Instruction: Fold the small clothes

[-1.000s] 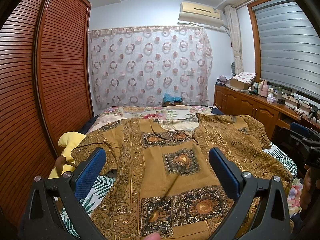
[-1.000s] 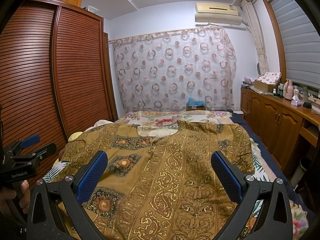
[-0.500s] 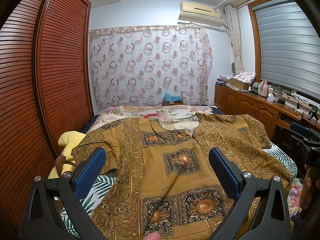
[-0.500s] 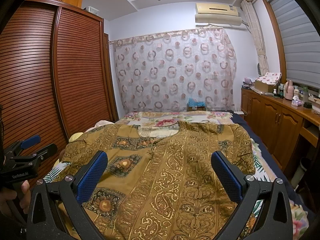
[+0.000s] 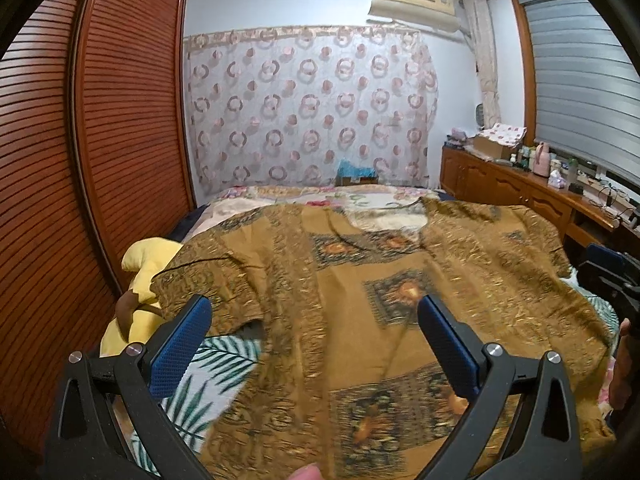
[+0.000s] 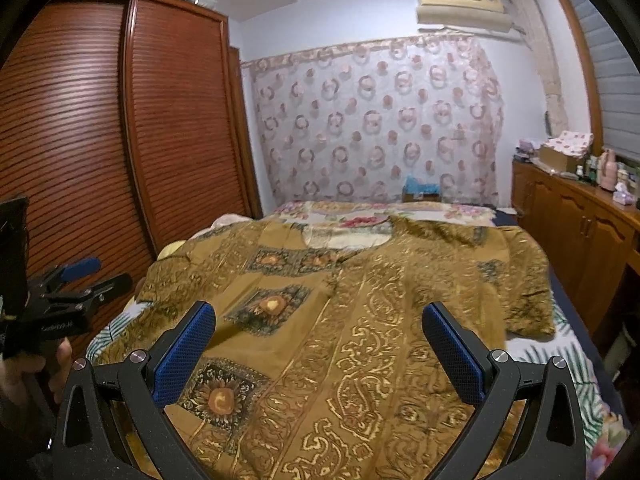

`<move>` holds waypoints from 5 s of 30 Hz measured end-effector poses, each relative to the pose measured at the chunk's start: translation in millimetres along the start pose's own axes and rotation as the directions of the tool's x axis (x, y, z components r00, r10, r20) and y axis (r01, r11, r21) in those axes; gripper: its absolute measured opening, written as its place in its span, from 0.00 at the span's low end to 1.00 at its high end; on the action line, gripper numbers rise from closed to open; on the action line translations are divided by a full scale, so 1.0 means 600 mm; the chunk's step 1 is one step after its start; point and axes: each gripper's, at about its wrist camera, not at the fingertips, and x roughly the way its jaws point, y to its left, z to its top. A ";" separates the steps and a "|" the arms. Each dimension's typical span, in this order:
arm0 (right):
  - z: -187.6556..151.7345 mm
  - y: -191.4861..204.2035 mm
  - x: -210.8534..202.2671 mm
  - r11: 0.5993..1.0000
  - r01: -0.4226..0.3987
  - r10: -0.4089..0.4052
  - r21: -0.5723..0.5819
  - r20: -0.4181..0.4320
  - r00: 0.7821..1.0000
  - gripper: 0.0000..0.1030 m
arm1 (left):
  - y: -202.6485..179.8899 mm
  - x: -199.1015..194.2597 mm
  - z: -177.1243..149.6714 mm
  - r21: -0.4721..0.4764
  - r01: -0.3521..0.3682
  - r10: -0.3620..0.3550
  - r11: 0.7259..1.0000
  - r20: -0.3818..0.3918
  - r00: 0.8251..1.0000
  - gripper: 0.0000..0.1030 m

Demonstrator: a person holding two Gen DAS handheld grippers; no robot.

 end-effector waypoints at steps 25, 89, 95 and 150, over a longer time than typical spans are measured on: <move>0.107 -0.049 0.207 0.979 -0.183 0.158 -0.089 -0.229 0.961 1.00 | 0.195 0.152 -0.007 -0.116 -0.068 0.039 0.991 -0.234 0.971 0.86; 0.198 -0.050 0.417 0.968 -0.250 0.236 0.001 -0.337 0.911 0.97 | 0.154 0.255 0.099 -0.097 0.138 -0.164 0.986 -0.342 0.925 0.72; 0.207 -0.012 0.469 0.944 -0.328 0.297 -0.020 -0.376 0.878 0.79 | 0.175 0.265 0.041 -0.070 0.050 -0.074 0.996 -0.413 0.908 0.72; 0.096 -0.315 0.235 0.953 0.264 -0.211 0.149 -0.300 0.930 0.72 | -0.032 0.308 0.125 0.075 0.256 -0.220 0.964 -0.321 0.921 0.79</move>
